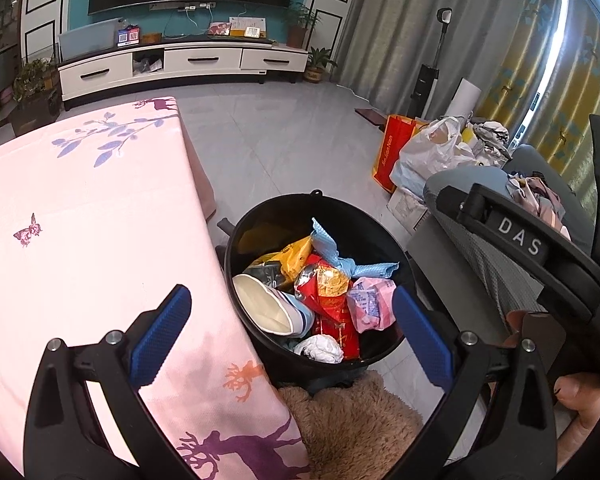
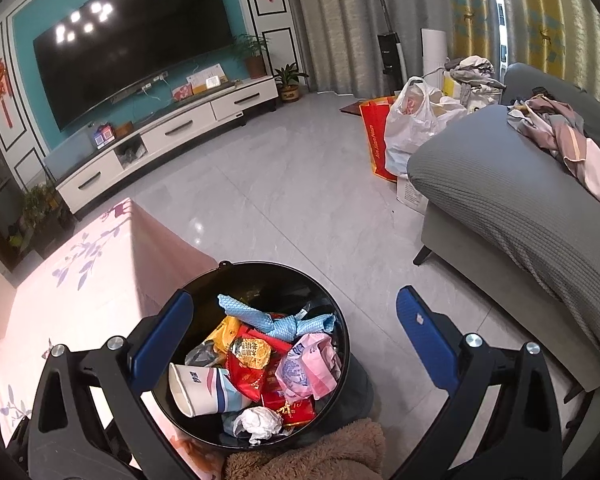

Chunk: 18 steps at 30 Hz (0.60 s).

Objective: Collect trash

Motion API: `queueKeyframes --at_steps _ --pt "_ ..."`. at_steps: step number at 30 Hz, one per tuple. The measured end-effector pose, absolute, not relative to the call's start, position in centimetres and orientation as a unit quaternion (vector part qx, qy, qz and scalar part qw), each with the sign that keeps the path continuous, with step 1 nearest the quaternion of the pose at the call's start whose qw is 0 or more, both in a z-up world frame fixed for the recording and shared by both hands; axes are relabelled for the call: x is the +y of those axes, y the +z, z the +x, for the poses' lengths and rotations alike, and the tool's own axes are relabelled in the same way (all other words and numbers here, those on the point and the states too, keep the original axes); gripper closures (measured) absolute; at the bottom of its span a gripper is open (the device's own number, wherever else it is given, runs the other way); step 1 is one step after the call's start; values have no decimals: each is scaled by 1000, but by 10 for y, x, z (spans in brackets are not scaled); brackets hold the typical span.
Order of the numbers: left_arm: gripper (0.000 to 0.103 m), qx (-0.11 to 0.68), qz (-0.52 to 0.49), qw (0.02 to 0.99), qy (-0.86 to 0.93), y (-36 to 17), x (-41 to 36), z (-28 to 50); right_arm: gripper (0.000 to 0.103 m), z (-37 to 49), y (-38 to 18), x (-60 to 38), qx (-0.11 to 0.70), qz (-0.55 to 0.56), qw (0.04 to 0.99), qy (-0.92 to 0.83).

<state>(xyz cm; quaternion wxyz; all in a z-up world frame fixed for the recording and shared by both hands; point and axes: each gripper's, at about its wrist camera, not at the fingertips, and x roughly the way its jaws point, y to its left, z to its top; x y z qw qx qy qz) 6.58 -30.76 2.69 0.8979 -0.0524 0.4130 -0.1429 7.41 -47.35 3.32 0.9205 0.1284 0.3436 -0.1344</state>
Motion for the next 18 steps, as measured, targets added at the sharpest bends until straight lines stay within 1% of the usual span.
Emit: queueKeyframes --at_steps 18 --pt "3 422 -63 893 -145 22 -305 69 3 78 32 -468 348 116 921 -130"
